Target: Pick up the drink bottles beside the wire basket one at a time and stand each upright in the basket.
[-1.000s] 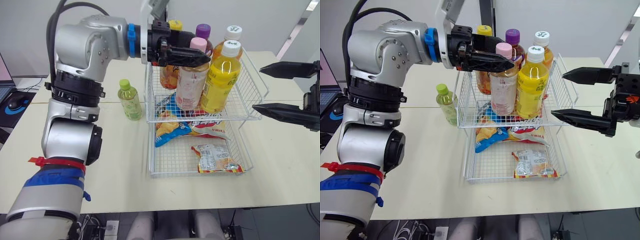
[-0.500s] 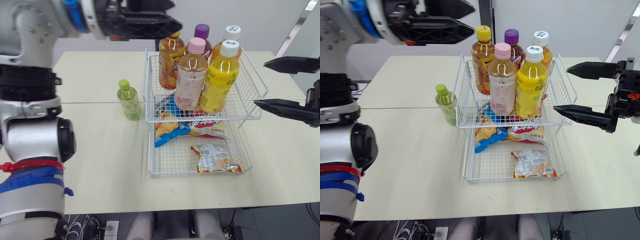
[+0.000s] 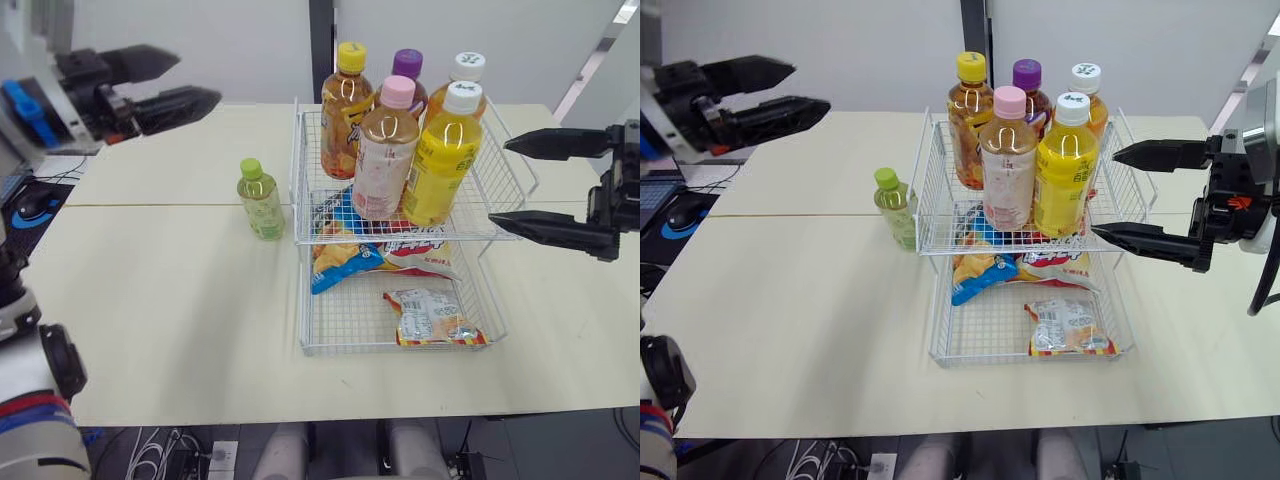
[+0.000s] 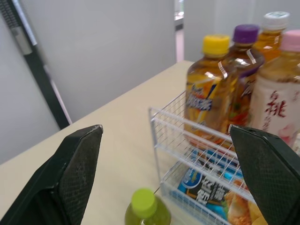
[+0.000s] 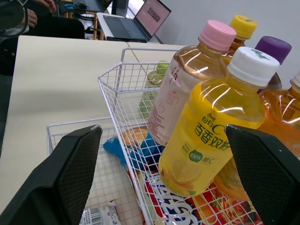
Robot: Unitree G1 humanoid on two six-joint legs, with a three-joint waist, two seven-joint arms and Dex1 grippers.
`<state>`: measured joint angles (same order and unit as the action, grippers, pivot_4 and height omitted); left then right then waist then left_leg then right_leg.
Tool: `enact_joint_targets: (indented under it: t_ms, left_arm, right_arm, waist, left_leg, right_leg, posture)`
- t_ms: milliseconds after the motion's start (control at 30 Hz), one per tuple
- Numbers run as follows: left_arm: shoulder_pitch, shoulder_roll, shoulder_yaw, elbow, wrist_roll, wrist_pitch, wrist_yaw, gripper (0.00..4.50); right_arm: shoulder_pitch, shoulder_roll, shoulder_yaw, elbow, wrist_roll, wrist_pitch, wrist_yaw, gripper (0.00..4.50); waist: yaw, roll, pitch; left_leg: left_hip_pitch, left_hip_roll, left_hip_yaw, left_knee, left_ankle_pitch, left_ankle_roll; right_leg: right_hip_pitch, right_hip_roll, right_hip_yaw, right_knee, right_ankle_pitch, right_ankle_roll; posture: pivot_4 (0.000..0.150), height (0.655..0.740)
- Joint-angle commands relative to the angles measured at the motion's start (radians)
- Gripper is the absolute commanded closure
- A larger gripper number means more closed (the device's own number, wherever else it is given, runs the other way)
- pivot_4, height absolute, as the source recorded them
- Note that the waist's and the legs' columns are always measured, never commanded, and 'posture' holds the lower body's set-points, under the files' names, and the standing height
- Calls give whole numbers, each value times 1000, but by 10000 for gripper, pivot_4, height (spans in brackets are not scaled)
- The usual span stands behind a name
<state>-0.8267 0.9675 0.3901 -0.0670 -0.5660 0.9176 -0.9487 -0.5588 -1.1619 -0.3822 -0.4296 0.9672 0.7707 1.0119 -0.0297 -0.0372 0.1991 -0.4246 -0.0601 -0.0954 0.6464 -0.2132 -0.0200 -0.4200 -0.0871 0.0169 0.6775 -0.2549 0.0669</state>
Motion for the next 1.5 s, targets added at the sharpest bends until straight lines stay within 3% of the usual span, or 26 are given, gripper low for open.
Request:
enact_joint_targets:
  t_ms: [33, 433, 733, 1100, 1500]
  left_arm:
    - [243, -8, 162, -105, 34, -44, 57, 193]
    - [659, -160, 330, -227, 42, -212, 209, 193]
    - [742, -252, 298, -327, 10, -220, 319, 193]
    - [652, -323, 154, -378, -14, -205, 447, 193]
    - [397, -396, -39, -264, 5, -192, 553, 193]
  right_arm:
    - [-27, 26, 4, -13, 7, -28, -12, 0]
    - [-1, 82, 62, -26, -65, -99, 11, 0]
    - [-26, 102, 99, -35, -79, -96, -8, 0]
    - [-29, 84, 68, -126, 32, 24, -93, 0]
    - [-26, 33, 3, -169, 155, 121, -202, 0]
  waist:
    - [-3, 1, -1]
    - [18, 1, -1]
    - [26, 1, -1]
    - [28, 1, -1]
    - [29, 1, -1]
  left_leg:
    - [1, 0, 0, 0, 0, 0]
    - [5, 1, 3, -2, 0, 0]
    - [7, 1, 2, -1, 0, 0]
    - [8, 1, -1, -1, 0, 0]
    - [8, 0, -1, -1, 0, 0]
  right_leg:
    - [0, 0, 0, 0, 0, 0]
    - [2, -2, 1, -1, 0, -2]
    - [6, -2, 0, -4, 0, -2]
    - [9, -1, -3, -5, 0, -2]
    - [10, -1, -3, -5, 0, -2]
  posture:
    - [1500, 7400]
    - [1500, 7400]
    - [1500, 7400]
    - [1500, 7400]
    - [1500, 7400]
